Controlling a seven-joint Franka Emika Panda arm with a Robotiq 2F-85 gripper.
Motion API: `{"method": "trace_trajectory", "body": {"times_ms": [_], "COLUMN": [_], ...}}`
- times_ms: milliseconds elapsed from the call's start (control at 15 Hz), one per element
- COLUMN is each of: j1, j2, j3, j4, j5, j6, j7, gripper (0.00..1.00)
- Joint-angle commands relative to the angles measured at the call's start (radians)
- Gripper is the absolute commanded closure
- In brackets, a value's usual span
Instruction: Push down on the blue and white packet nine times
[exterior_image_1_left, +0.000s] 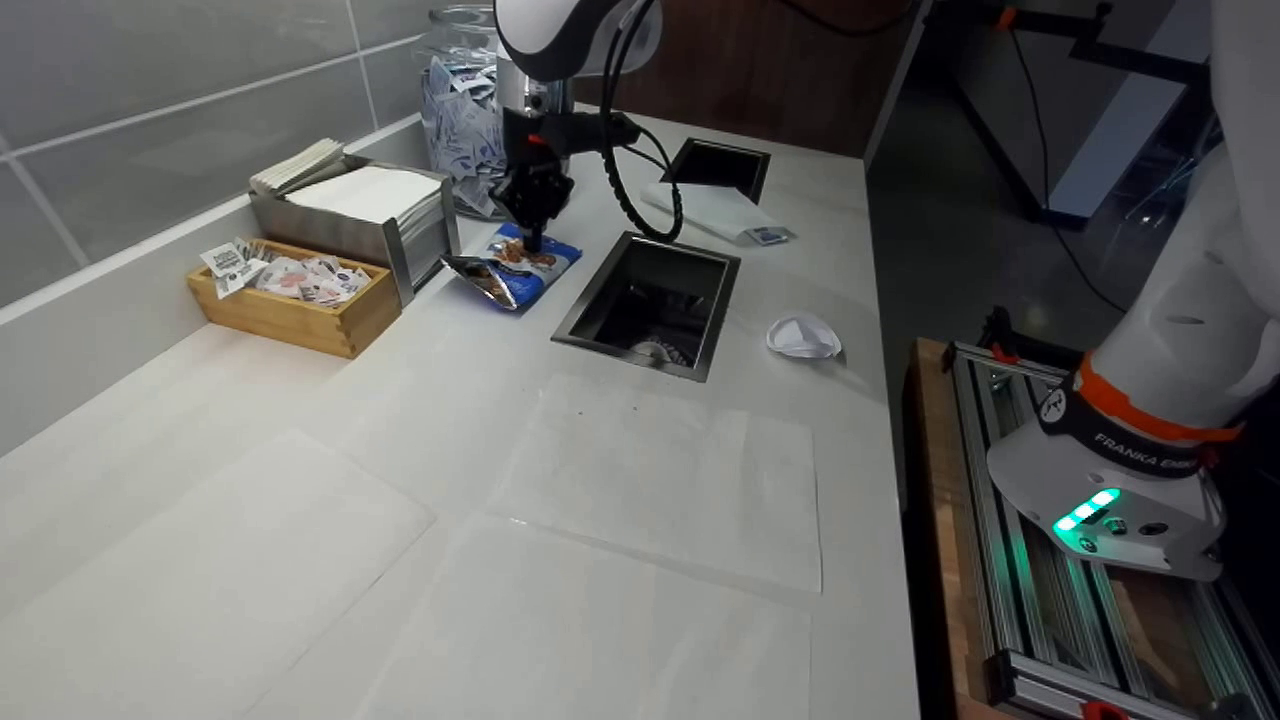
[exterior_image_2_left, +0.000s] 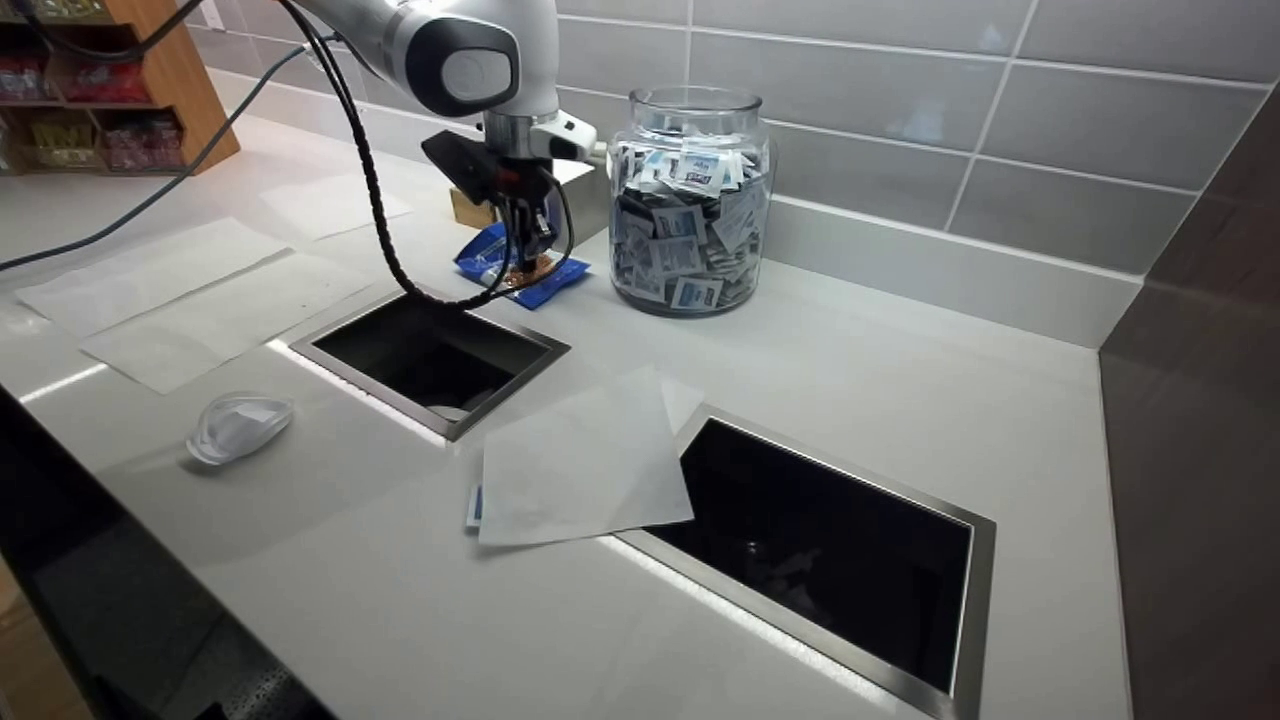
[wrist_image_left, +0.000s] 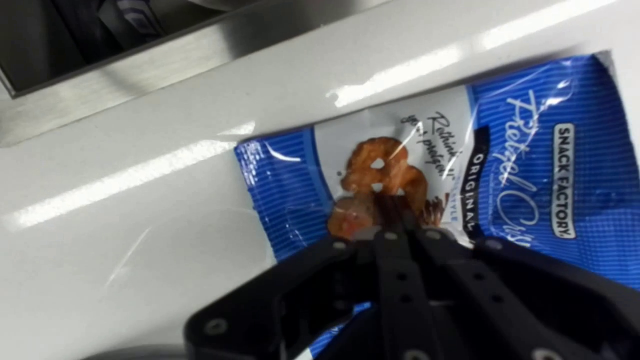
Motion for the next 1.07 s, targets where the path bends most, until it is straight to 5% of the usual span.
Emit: {"method": "trace_trajectory", "body": {"times_ms": [0, 1000], "j1": [0.033, -0.011], "j2": [-0.078, -0.061], "j3": [-0.019, -0.001], "j4": [-0.083, -0.12], "j5": [-0.042, -0.025], "j6": [-0.024, 0.027], "j7": [0.049, -0.036], "gripper": [1.0, 1.0]}}
